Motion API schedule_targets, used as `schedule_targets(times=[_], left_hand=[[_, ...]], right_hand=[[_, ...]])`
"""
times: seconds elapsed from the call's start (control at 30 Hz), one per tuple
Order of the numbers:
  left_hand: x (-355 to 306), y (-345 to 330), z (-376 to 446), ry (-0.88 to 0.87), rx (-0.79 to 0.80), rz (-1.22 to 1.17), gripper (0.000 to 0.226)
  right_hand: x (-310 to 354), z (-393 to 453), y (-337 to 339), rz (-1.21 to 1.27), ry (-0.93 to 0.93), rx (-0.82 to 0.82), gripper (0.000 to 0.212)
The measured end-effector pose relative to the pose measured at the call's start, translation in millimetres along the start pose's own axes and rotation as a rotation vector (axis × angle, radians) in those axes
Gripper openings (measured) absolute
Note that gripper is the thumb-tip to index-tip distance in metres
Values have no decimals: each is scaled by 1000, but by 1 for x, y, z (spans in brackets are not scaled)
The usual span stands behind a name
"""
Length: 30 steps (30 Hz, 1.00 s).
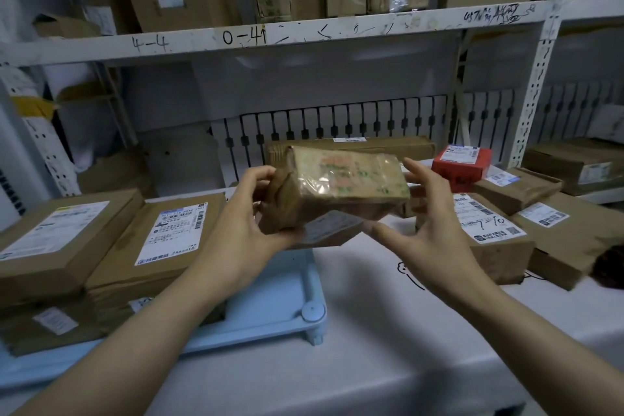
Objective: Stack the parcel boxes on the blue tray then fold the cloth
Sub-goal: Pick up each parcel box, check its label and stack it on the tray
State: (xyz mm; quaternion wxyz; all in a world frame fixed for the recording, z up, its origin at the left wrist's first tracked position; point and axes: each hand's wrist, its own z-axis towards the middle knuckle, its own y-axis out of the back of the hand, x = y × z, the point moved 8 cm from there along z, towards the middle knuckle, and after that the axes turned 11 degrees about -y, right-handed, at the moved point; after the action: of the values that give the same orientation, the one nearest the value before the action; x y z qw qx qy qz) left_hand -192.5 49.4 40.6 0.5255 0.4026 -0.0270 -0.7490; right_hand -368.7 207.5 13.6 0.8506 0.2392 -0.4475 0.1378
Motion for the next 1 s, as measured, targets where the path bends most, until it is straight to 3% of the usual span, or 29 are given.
schedule_targets(times=[0.13,0.3,0.43,0.53,0.63,0.73,1.0], left_hand=[[13,1,-2,80,-6,-64,80],[5,2,-4,46,-59,-18,73],[-26,3,-6,-266,-77,379,75],[-46,-1,-14,-581,-50,557,60],[-52,-4,-21,-757,-17,647,42],[-52,-4,-27,-846,8,686,40],[-54,-5,-32,-916,-13,734,39]], right_hand=[[-9,0,-2,150,-165,33,74],[-26,-3,-7,466,-504,-6,10],[-29,-20,-44,959,-905,347,61],[-16,-28,-51,1125,-910,532,65],[-15,-29,-49,1091,-892,554,49],[-13,-29,-47,1059,-854,539,33],[-9,-28,-46,1055,-788,543,32]])
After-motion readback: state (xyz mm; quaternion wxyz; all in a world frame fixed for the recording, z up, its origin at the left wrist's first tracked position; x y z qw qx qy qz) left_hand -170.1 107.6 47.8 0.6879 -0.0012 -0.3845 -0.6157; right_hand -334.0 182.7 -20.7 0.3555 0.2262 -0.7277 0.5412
